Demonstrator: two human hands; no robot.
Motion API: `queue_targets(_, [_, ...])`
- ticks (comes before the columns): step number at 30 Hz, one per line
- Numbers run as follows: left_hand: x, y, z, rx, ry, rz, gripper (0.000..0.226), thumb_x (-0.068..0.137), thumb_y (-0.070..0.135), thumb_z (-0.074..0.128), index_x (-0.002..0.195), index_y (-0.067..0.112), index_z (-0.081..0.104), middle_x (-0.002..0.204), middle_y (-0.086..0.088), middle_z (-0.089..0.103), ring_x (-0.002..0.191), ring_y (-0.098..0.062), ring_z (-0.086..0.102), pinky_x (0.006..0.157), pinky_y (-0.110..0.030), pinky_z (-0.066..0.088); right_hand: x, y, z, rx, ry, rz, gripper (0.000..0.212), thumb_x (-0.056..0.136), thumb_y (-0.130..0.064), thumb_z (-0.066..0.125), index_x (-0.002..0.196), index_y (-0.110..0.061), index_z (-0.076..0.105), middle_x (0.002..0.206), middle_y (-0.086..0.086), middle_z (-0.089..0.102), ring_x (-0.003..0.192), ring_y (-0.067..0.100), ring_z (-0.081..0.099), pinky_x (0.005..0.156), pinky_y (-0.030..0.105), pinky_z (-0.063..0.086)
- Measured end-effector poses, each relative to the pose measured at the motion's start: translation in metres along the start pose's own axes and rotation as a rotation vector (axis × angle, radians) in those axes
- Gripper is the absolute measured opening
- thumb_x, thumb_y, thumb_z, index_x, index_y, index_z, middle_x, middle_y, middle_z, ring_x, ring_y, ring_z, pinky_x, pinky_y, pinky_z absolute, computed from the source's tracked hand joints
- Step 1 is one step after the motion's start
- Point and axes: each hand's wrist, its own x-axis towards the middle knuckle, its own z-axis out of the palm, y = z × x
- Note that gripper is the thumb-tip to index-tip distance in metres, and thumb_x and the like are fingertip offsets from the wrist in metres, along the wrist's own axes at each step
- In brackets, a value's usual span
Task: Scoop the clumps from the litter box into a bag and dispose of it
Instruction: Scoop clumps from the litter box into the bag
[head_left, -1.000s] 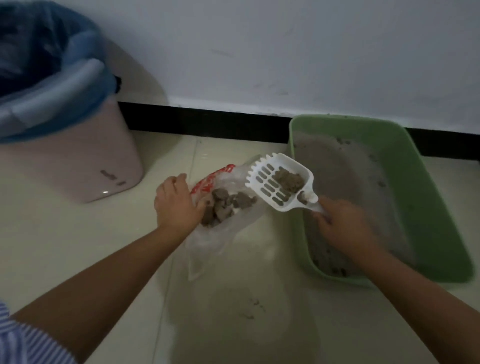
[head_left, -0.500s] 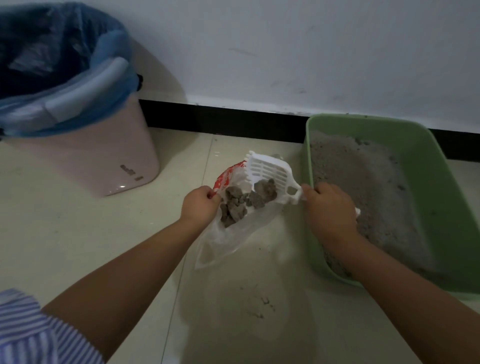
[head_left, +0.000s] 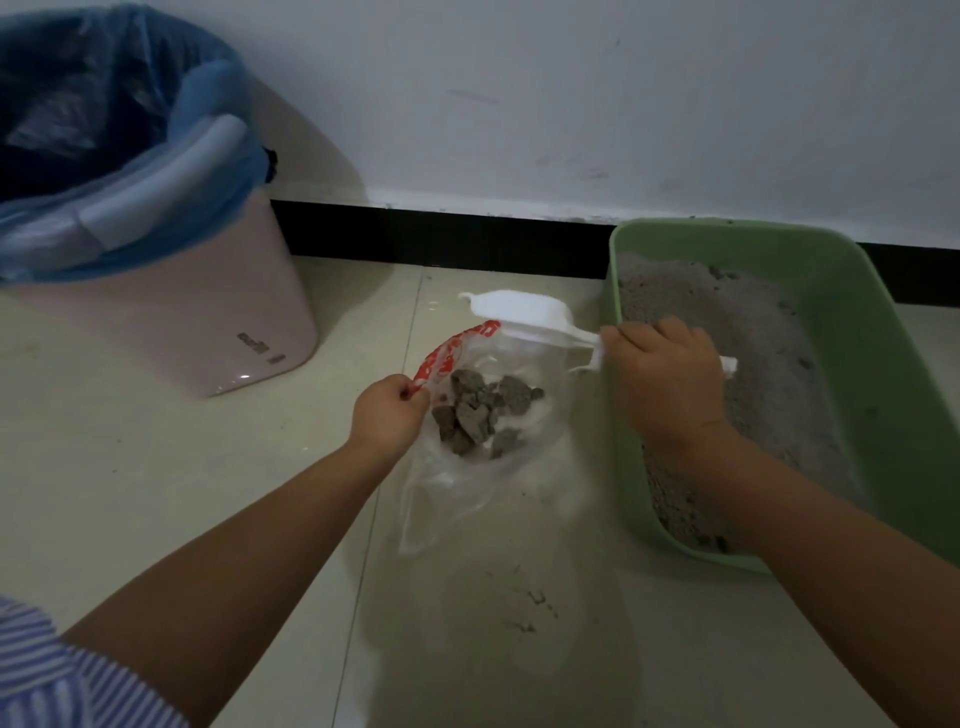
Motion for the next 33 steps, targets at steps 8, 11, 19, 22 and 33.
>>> queue_targets(8, [-0.009,0.007,0.004,0.233,0.157,0.232,0.036,0.086,0.013,0.059,0.120,0.003,0.054,0.108,-0.015,0.054,0.100,-0.030,0.051,0.083,-0.035,0.041,-0.015,0.047,-0.030,0.114,-0.308,0.363,0.022,0.079,-0.001,0.063,0.101,0.002,0.066,0.081,0.020,0.067,0.060,0.026,0.052,0.057,0.030,0.040])
queue_targets(11, [-0.012,0.019,0.015,0.347,0.227,0.604,0.024,0.077,0.011,0.056,0.098,0.001,0.064,0.093,-0.019,0.059,0.087,-0.038,0.055,0.074,-0.038,0.045,-0.022,0.085,-0.044,0.164,-0.516,0.683,0.034,0.089,-0.026,0.052,0.113,-0.003,0.060,0.104,0.022,0.065,0.091,0.036,0.061,0.076,0.037,0.047])
queue_targets(19, [-0.018,0.094,0.086,0.392,-0.161,1.143,0.029,0.076,0.021,0.043,0.060,0.006,0.062,0.061,-0.009,0.057,0.056,-0.026,0.055,0.049,-0.030,0.048,-0.073,0.161,-0.060,-0.055,-0.989,0.998,0.036,0.091,-0.018,0.051,0.113,0.010,0.058,0.115,0.027,0.061,0.105,0.036,0.060,0.087,0.037,0.048])
queue_targets(22, [-0.015,0.115,0.108,0.445,-0.181,1.205,0.030,0.074,0.021,0.042,0.053,0.007,0.057,0.056,-0.009,0.052,0.053,-0.025,0.053,0.048,-0.027,0.046,-0.090,0.176,-0.058,-0.062,-1.080,1.015,0.035,0.090,-0.013,0.051,0.115,0.011,0.056,0.118,0.028,0.060,0.109,0.036,0.059,0.088,0.036,0.047])
queue_targets(33, [0.016,0.143,0.131,0.791,-0.410,1.200,0.056,0.065,0.041,0.018,0.065,0.009,0.064,0.066,-0.006,0.048,0.074,-0.022,0.044,0.079,-0.036,0.035,-0.080,0.181,0.005,0.184,-1.131,0.997,0.045,0.098,-0.013,0.037,0.140,0.003,0.032,0.142,0.025,0.039,0.128,0.036,0.043,0.103,0.039,0.035])
